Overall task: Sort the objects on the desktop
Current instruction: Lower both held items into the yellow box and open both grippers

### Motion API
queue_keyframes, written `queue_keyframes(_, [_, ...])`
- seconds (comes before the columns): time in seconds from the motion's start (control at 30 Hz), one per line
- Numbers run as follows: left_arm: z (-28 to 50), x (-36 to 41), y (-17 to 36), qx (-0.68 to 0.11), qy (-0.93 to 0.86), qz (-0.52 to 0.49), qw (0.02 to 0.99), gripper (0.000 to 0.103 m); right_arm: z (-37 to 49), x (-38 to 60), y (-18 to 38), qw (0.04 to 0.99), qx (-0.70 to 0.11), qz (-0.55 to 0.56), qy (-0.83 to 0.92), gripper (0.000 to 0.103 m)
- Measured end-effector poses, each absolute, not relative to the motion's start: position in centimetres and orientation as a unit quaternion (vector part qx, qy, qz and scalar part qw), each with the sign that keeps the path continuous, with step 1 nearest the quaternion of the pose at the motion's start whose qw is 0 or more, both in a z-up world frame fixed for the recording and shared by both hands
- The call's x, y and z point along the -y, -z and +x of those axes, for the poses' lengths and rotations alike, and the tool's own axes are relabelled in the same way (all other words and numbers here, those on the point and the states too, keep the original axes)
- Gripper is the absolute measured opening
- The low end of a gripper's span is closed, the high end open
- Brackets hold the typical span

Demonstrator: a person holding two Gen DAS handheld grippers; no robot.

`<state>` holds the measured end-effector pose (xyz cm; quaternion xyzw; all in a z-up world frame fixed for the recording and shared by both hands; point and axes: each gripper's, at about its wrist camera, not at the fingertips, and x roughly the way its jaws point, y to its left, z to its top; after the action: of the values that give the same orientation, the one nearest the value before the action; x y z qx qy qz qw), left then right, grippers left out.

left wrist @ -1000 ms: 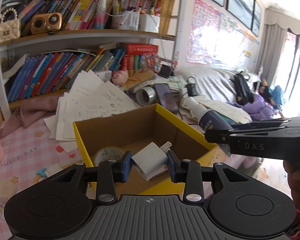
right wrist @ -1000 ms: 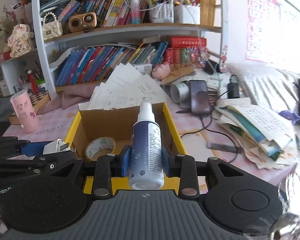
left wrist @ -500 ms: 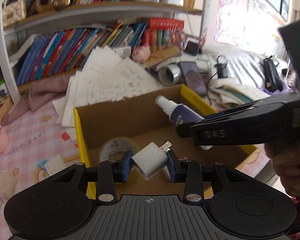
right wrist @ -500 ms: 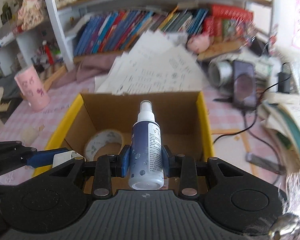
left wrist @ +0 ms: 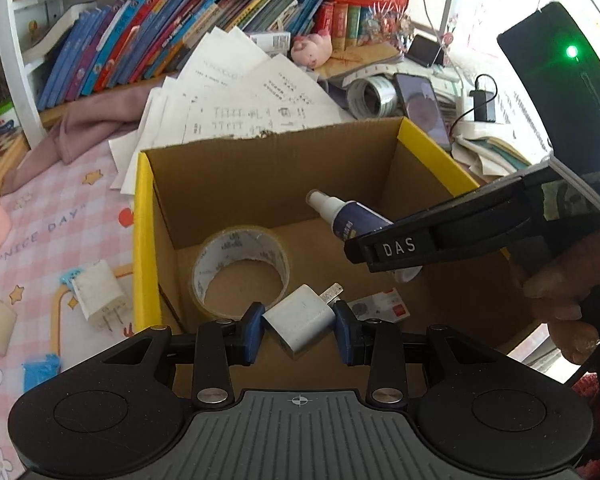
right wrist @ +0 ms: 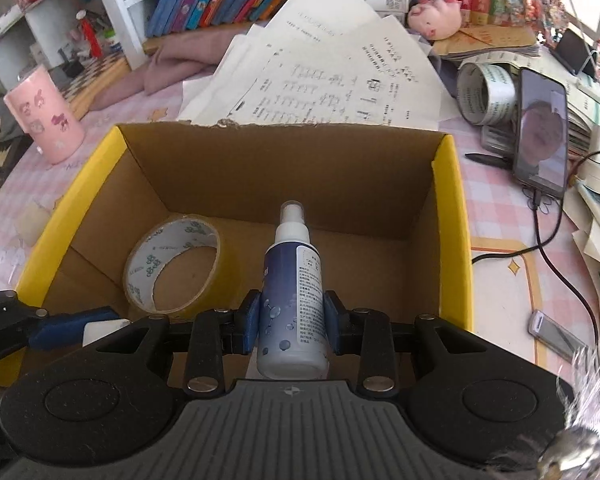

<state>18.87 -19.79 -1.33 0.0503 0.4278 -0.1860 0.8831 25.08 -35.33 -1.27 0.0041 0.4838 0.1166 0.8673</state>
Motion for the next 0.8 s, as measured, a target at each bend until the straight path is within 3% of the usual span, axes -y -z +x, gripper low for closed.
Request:
queue_keyframes(0.6, [18.7, 20.4, 1.9, -0.436, 0.164, 0.046, 0.884, 0.036, 25.5, 35.3, 1.6, 0.862, -0.49, 0.001, -0.132, 0.031])
queue_keyframes(0.77, [17.7, 20.6, 1.0, -0.408, 0.158, 0.061, 0.897, 0.041, 25.3, 35.4, 1.2, 0.87, -0.475, 0.005, -0.128, 0.031])
queue_keyframes(0.8, [17.4, 20.7, 0.8, -0.402, 0.155, 0.067, 0.9, 0.047, 25.2, 35.4, 1.1, 0.872, -0.472, 0.007, -0.127, 0.032])
